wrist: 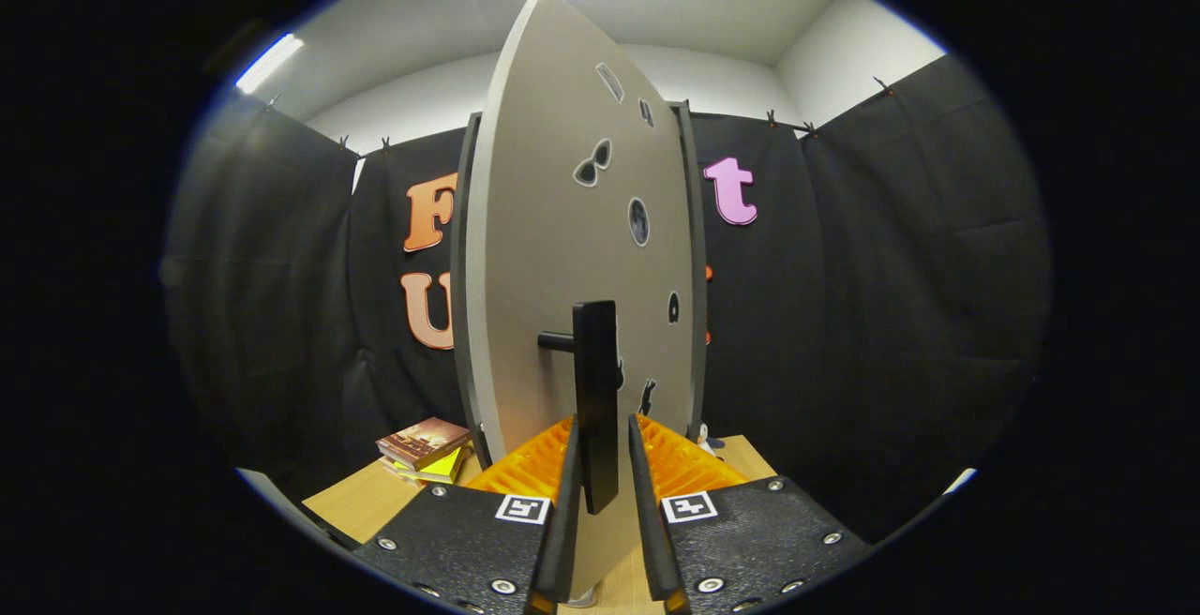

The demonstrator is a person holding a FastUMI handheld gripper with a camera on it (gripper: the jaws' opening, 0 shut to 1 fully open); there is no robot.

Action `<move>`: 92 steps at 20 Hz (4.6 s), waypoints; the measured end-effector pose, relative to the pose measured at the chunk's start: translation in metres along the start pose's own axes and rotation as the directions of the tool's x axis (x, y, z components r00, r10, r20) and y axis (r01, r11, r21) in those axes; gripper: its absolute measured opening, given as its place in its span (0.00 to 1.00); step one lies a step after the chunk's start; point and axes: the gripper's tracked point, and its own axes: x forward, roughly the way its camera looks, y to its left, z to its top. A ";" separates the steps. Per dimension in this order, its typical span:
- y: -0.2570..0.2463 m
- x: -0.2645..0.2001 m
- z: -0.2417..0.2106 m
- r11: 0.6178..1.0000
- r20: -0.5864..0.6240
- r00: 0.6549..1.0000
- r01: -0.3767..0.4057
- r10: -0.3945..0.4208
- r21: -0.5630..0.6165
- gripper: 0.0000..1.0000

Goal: Open the shoe cabinet door, grab the shoes and put them into the shoe cabinet, then close the shoe cabinet door.

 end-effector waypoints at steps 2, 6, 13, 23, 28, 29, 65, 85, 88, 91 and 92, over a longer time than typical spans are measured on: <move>-0.017 -0.006 -0.001 1.000 -0.005 1.000 0.025 -0.025 0.006 0.30; -0.051 -0.017 0.002 0.997 0.002 0.998 0.071 -0.071 0.009 0.29; -0.105 -0.026 0.004 0.989 0.008 0.990 0.144 -0.144 0.016 0.28; -0.148 -0.059 0.012 0.974 0.009 0.974 0.226 -0.227 0.033 0.35; -0.110 -0.073 0.037 0.981 0.030 0.981 0.192 -0.192 0.006 0.57; -0.098 -0.074 0.041 0.984 0.035 0.983 0.179 -0.179 0.008 0.60; 0.092 -0.045 0.065 0.997 0.076 0.995 0.070 -0.067 -0.036 0.93; 0.090 -0.036 0.062 0.998 0.074 0.996 0.051 -0.049 -0.032 0.93; 0.091 -0.034 0.062 0.998 0.074 0.996 0.048 -0.046 -0.033 0.93; 0.092 -0.033 0.057 0.999 0.072 0.996 0.045 -0.042 -0.029 0.93; 0.092 -0.031 0.051 0.999 0.066 0.997 0.042 -0.040 -0.026 0.93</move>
